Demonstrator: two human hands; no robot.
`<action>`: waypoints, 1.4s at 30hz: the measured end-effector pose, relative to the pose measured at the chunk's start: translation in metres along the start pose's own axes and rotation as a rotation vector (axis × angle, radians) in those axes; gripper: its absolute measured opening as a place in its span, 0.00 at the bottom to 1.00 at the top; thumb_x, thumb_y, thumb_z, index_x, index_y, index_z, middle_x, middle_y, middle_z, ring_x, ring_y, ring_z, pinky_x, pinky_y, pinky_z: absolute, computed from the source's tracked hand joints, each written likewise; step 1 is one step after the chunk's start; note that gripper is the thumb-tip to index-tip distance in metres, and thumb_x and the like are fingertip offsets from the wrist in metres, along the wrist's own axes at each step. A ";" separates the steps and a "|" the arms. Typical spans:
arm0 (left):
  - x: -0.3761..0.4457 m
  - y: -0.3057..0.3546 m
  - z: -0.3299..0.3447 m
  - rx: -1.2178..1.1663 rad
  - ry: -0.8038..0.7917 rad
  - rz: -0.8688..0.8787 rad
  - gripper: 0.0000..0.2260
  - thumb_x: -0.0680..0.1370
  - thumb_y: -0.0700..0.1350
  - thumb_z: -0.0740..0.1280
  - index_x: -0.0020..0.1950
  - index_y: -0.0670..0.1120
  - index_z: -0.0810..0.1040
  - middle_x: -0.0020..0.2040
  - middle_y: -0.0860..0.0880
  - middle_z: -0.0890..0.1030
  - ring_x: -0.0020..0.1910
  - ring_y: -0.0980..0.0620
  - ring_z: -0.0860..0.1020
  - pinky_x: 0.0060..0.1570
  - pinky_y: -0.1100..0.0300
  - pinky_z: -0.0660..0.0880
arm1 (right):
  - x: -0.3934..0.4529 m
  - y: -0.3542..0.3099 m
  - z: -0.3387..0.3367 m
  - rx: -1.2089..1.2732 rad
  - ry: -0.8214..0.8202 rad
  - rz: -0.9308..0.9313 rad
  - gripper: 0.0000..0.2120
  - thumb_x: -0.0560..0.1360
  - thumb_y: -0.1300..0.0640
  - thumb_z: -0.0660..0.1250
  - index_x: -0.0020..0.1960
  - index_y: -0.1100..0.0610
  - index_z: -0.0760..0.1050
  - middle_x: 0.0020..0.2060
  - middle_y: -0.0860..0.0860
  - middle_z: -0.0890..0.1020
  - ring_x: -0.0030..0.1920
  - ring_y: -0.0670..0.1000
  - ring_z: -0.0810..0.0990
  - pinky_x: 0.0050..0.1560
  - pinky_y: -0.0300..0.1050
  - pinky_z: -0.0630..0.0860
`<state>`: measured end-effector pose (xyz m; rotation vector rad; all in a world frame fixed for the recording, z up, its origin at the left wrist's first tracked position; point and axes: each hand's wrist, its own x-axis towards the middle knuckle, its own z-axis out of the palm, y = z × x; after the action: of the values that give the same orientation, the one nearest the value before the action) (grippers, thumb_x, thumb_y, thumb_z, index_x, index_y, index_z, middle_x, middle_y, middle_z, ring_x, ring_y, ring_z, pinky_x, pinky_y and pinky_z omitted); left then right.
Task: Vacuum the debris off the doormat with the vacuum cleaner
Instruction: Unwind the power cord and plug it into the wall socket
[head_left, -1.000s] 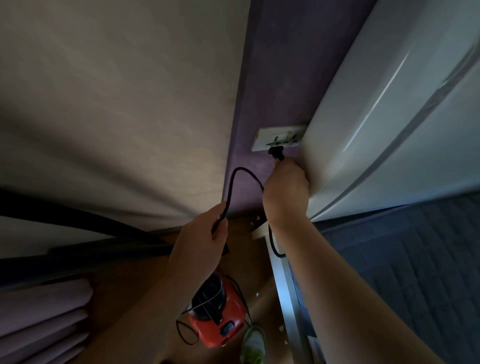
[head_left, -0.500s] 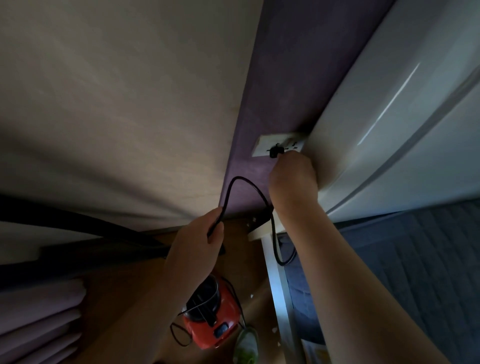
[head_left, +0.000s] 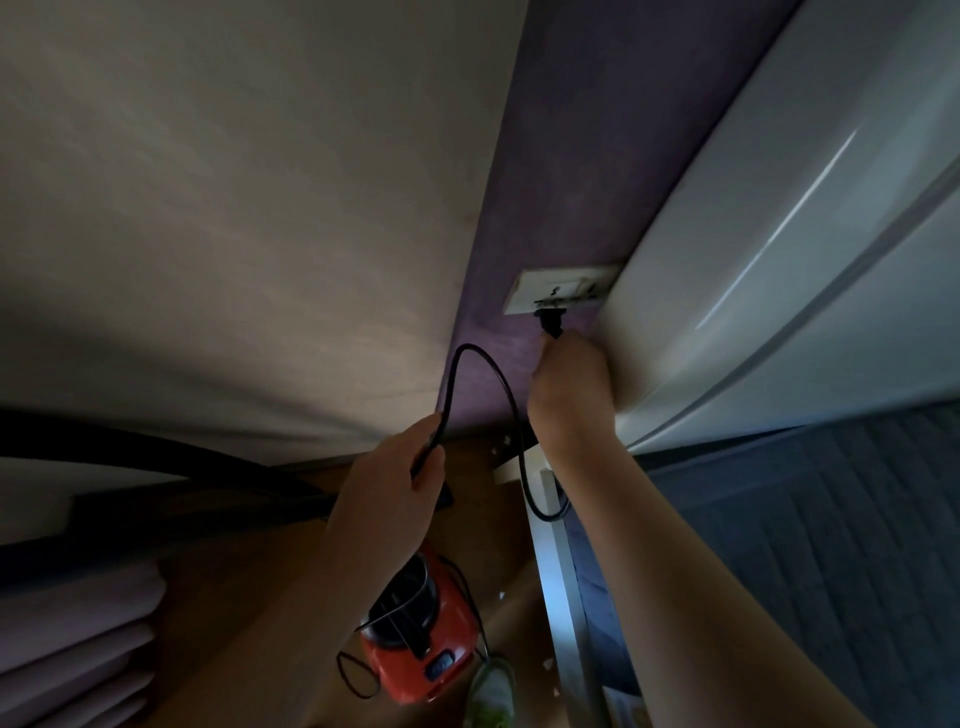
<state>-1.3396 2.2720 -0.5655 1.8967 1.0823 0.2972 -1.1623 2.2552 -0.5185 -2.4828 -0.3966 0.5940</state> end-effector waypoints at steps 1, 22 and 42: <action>0.000 0.001 0.000 -0.001 0.000 -0.001 0.19 0.82 0.47 0.61 0.74 0.51 0.70 0.53 0.50 0.81 0.49 0.57 0.78 0.50 0.67 0.69 | -0.001 -0.003 -0.004 0.021 0.026 -0.006 0.12 0.82 0.65 0.52 0.62 0.60 0.69 0.56 0.55 0.77 0.55 0.51 0.78 0.34 0.34 0.63; -0.024 -0.004 0.003 0.043 -0.057 0.018 0.18 0.82 0.43 0.62 0.72 0.48 0.71 0.54 0.52 0.81 0.38 0.66 0.74 0.40 0.77 0.69 | -0.004 -0.013 -0.008 -0.320 -0.028 -0.203 0.14 0.82 0.63 0.53 0.60 0.64 0.75 0.57 0.61 0.79 0.47 0.52 0.79 0.30 0.28 0.63; -0.075 -0.002 -0.021 -0.601 -0.364 -0.503 0.04 0.81 0.41 0.65 0.55 0.43 0.74 0.43 0.44 0.85 0.38 0.47 0.84 0.40 0.55 0.82 | -0.207 0.182 0.083 0.165 -0.915 -0.003 0.29 0.69 0.48 0.74 0.67 0.44 0.68 0.58 0.45 0.79 0.60 0.47 0.77 0.61 0.50 0.76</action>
<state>-1.3966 2.2265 -0.5391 1.0529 1.0307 -0.0193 -1.3530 2.0641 -0.6177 -1.9177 -0.6438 1.6738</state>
